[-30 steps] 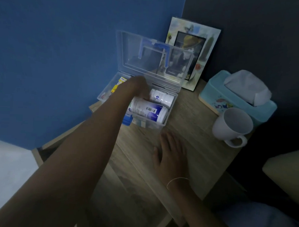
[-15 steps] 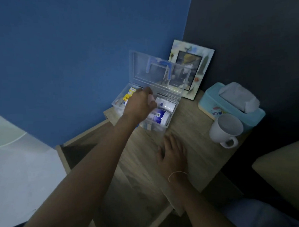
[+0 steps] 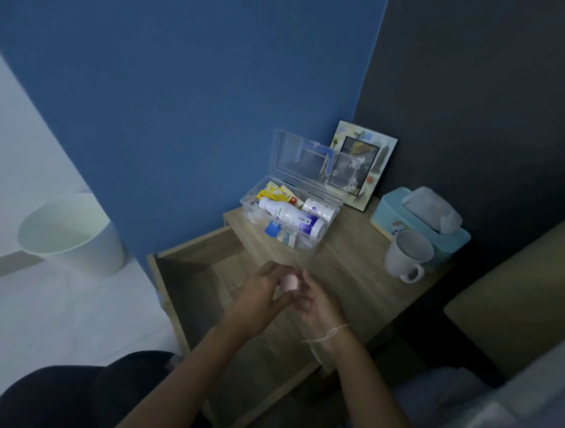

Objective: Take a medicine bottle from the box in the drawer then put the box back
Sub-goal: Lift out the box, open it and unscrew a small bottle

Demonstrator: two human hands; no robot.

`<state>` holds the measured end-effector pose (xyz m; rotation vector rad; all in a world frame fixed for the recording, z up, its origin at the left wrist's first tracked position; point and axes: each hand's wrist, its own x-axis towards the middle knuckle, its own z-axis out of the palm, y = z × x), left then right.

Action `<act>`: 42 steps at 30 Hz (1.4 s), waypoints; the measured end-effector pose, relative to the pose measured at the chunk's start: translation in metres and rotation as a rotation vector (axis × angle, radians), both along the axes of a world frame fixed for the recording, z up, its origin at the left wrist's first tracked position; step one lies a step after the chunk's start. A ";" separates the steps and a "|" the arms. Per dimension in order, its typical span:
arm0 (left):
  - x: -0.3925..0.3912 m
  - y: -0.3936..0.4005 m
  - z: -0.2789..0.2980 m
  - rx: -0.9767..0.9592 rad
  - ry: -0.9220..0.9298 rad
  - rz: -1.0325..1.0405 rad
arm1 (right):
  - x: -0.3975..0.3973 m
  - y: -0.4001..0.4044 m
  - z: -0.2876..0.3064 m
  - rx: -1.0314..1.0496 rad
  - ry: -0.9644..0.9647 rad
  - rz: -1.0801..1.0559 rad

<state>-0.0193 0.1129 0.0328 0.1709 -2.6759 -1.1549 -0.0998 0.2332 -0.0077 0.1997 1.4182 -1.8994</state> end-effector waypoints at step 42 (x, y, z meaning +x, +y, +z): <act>-0.008 0.034 0.038 -0.169 -0.169 -0.142 | 0.026 0.055 0.009 -0.369 -0.204 -0.017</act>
